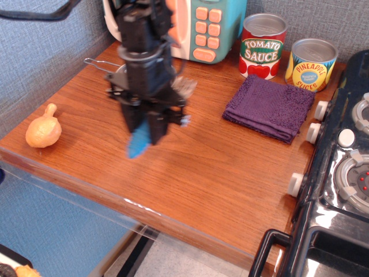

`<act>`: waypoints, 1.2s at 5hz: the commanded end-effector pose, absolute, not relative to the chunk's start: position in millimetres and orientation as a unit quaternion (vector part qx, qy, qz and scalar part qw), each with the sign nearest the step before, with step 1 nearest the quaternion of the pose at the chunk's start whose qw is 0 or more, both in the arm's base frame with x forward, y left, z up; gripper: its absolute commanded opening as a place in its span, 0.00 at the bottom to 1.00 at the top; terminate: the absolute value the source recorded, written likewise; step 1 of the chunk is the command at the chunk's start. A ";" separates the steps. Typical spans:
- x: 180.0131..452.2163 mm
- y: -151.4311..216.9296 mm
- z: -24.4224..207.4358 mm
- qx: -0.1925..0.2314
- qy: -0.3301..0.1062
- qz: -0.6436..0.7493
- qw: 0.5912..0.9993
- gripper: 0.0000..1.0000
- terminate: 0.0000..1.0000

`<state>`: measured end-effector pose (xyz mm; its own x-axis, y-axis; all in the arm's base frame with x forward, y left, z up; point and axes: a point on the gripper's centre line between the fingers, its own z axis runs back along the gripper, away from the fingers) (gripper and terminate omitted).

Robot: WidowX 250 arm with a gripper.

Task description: Move the fork to the right of the drumstick

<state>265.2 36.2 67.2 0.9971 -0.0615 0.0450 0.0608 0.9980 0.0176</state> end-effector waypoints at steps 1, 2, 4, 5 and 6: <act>268.9 92.5 42.3 0.047 0.016 -0.038 0.998 0.00 0.00; 265.1 92.3 32.0 0.048 0.032 -0.046 0.997 0.00 0.00; 257.3 77.3 19.3 0.058 0.053 -0.071 0.994 0.00 0.00; 257.2 69.5 23.5 0.058 0.048 -0.074 0.994 1.00 0.00; 259.6 61.1 38.8 0.056 0.025 -0.095 0.994 1.00 0.00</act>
<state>254.6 57.4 27.5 0.9792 -0.1784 -0.0963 0.1863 0.9792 0.0800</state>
